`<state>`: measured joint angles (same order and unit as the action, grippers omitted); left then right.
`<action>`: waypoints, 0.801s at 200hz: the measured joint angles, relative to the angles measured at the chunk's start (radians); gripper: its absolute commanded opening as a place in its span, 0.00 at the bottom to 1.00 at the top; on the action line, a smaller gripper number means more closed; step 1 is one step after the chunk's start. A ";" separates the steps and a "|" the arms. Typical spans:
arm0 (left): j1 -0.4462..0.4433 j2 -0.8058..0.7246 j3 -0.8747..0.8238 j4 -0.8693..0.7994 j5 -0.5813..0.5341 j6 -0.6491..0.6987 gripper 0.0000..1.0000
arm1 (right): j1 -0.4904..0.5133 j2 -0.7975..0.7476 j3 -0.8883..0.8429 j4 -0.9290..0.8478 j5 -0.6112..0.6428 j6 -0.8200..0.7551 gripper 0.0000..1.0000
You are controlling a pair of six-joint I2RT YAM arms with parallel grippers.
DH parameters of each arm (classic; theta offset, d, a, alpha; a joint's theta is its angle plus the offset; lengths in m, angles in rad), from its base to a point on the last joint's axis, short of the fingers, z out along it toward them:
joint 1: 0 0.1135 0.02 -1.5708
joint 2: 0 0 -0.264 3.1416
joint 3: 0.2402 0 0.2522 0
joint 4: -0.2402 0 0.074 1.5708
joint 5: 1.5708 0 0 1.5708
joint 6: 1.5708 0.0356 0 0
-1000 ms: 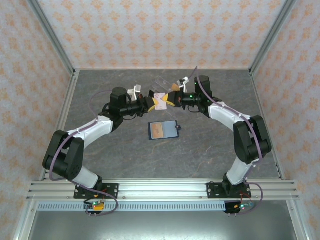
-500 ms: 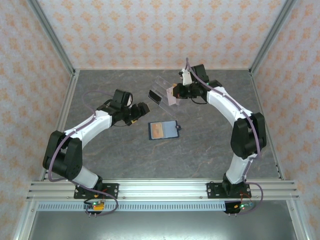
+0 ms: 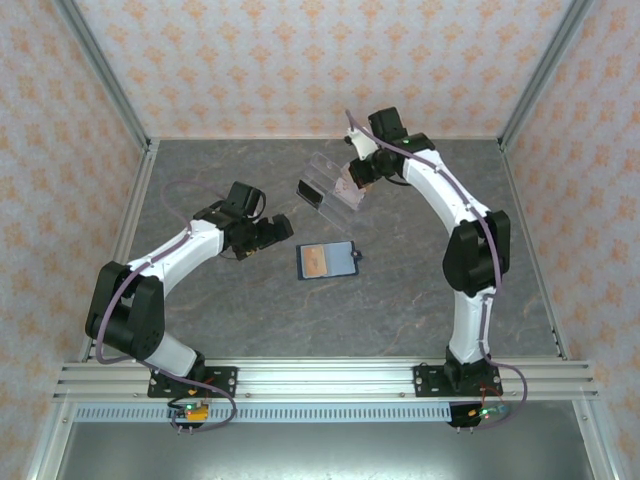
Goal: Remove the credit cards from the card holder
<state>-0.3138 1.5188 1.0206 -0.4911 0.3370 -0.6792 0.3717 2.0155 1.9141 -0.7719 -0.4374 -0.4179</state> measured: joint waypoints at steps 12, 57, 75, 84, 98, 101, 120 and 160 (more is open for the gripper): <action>0.000 0.000 0.000 -0.004 -0.004 0.000 1.00 | 0.001 0.029 0.038 -0.024 0.003 -0.030 0.00; 0.000 -0.005 0.000 -0.023 -0.006 0.000 1.00 | 0.010 0.142 0.162 -0.102 0.013 -0.098 0.00; 0.000 -0.006 0.000 -0.025 -0.005 0.000 1.00 | 0.014 0.164 0.183 -0.124 0.020 -0.116 0.00; 0.000 -0.006 0.000 -0.026 -0.005 0.000 1.00 | 0.014 0.173 0.190 -0.133 0.024 -0.124 0.00; 0.000 -0.006 0.000 -0.026 -0.005 0.000 1.00 | 0.016 0.186 0.201 -0.149 0.031 -0.136 0.00; 0.000 -0.006 0.000 -0.026 -0.005 0.000 1.00 | 0.016 0.189 0.204 -0.152 0.031 -0.139 0.00; 0.000 -0.006 0.000 -0.026 -0.004 0.000 1.00 | 0.018 0.209 0.229 -0.177 0.042 -0.154 0.00; 0.000 -0.005 0.000 -0.025 0.007 0.000 1.00 | 0.028 0.253 0.283 -0.210 0.063 -0.172 0.03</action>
<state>-0.3138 1.5135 1.0206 -0.5159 0.3443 -0.6788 0.4000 2.2684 2.1967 -0.9821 -0.3748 -0.5900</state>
